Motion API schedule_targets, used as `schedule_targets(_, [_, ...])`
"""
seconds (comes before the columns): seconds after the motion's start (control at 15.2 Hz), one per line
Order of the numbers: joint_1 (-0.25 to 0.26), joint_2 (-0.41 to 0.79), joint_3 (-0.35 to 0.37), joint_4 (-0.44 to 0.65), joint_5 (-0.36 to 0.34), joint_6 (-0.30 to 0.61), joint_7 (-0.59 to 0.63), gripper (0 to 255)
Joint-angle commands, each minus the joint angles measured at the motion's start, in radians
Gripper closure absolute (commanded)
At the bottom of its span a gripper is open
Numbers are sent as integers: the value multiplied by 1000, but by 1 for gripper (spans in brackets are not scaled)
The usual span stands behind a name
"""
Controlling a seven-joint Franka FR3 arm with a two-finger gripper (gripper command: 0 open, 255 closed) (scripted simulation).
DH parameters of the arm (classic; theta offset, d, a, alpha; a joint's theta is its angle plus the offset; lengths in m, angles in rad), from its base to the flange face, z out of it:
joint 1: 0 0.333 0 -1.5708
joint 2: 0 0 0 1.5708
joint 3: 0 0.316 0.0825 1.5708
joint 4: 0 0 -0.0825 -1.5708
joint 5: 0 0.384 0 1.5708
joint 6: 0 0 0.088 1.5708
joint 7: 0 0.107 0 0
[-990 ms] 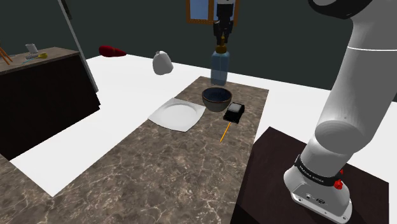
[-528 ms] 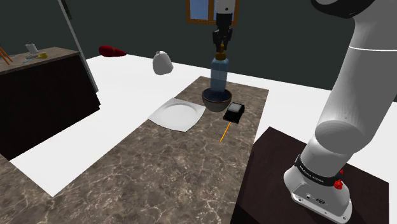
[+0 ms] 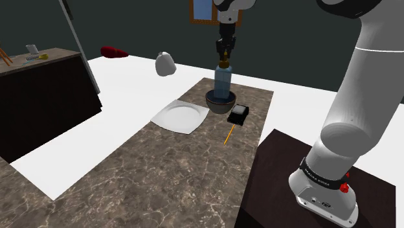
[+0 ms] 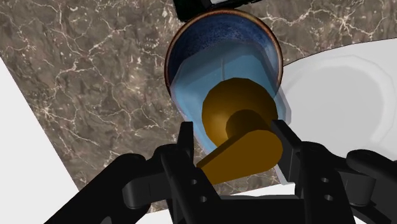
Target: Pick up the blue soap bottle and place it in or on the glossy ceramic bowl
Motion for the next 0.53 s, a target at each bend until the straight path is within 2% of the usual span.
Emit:
schedule_targets(0.0, [0,0,0,-2,0,3,0,255])
schedule_targets(0.33, [0,0,0,-2,0,3,0,255])
schedule_targets(0.4, [0,0,0,-1,0,3,0,0])
schedule_targets(0.46, [0,0,0,-2,0,3,0,0])
